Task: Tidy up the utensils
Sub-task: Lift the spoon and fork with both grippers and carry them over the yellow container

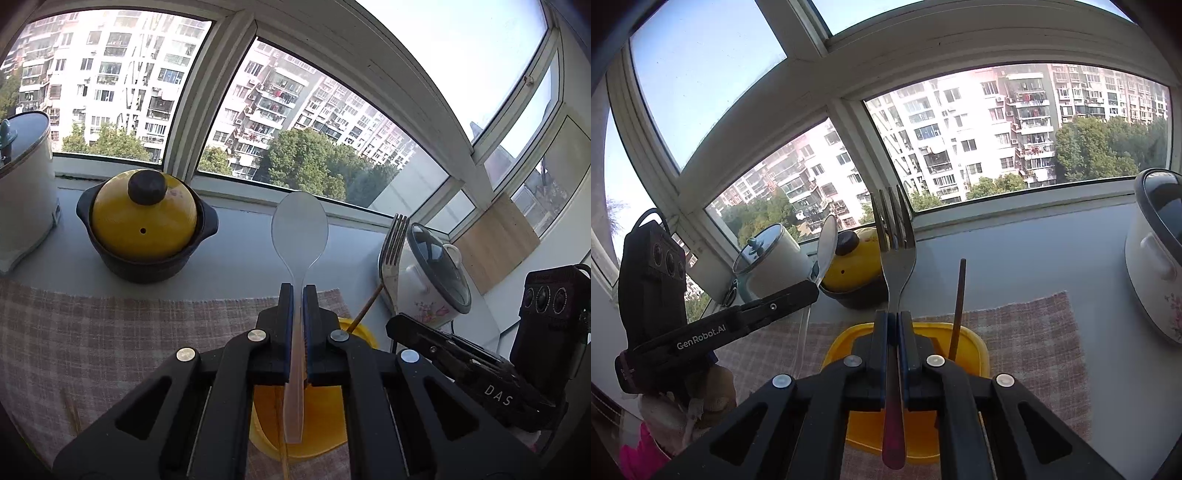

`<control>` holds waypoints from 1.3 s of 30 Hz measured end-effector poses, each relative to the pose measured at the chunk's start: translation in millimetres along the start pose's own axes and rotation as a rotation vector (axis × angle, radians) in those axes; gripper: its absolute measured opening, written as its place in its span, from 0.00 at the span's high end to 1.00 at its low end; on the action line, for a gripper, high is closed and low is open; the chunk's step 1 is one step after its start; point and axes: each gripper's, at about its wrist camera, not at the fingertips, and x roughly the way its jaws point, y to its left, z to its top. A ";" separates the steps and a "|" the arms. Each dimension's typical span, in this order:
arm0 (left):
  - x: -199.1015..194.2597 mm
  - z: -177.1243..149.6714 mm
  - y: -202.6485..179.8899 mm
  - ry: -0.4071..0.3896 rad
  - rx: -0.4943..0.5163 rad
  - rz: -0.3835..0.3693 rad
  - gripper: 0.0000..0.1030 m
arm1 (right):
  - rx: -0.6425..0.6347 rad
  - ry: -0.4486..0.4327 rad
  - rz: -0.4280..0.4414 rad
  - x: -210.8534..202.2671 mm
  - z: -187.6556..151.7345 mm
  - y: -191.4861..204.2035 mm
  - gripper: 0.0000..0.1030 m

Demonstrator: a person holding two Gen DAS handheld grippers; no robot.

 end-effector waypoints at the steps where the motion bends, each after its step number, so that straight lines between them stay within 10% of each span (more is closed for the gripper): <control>1: 5.1 0.5 -1.8 0.007 0.006 0.002 0.98 | 0.001 0.003 0.000 2.2 0.2 -1.1 0.97; 39: 28.7 -11.6 -3.7 0.060 0.075 -0.002 0.98 | 0.033 0.036 0.013 42.7 -19.0 -25.1 1.00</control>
